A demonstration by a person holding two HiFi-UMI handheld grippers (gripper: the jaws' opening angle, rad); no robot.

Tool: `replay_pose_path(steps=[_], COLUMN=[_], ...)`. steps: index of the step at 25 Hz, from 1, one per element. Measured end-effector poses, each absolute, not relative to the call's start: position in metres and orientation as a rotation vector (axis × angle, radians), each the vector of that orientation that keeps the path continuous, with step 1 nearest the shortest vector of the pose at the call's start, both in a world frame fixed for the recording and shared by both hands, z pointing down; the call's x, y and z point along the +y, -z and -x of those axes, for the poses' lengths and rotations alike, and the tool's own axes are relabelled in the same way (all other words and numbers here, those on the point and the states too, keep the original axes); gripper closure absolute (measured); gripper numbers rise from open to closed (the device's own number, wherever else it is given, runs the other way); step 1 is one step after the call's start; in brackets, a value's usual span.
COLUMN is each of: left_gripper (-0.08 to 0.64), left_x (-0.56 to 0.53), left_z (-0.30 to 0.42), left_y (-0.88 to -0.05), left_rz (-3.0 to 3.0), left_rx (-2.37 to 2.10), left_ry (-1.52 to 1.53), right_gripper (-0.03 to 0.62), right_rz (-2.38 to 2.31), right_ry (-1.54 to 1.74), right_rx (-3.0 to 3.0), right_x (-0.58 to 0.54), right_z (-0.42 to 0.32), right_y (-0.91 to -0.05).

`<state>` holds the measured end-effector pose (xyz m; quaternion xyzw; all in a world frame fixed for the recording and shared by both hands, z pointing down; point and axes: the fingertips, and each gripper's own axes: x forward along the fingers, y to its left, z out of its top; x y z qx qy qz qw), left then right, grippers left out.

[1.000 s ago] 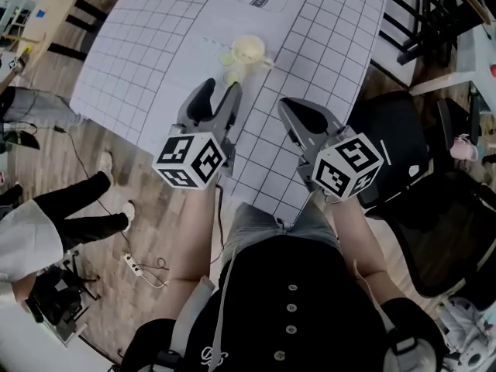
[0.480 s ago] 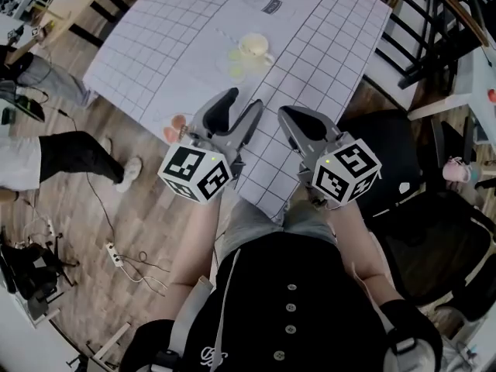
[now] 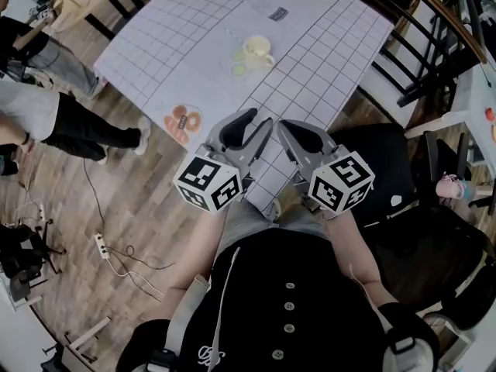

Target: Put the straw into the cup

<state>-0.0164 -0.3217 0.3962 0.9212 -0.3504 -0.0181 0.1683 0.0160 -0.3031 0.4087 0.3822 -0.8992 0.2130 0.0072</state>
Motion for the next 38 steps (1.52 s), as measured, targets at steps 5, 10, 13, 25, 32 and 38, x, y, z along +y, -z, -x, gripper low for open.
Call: replay_pose_path(steps=[5,10,13,25,32,38], left_gripper=[0.536,0.561,0.561,0.561,0.561,0.561], left_x=[-0.304,-0.288,-0.280,-0.260,-0.250,-0.258], left_z=[0.013,0.009,0.005,-0.004,-0.011,-0.005], left_y=[-0.400,-0.407,-0.415,-0.436,-0.429,-0.433], left_rz=[-2.605,-2.587,-2.569,-2.519,-2.537,-2.523], left_rx=[-1.034,-1.027,-1.017,-0.979,-0.976,-0.974], left_ry=[0.052,0.050,0.027,-0.043,-0.036,-0.026], right_gripper=[0.592,0.592,0.594,0.594,0.594,0.592], right_rz=[-1.195,-1.202,-1.173,-1.125,-1.080,-1.081], right_ry=[-0.667,-0.649,-0.638,-0.612,-0.597,-0.611], right_rx=[-2.821,-2.836,-2.831,-2.797,-2.792,-2.782], right_x=[-0.294,-0.283,-0.275,-0.258,-0.244,-0.253], right_z=[-0.023,-0.029,-0.029,-0.029,-0.030,-0.023], right_y=[-0.409,-0.407,-0.409,-0.418,-0.421,-0.425])
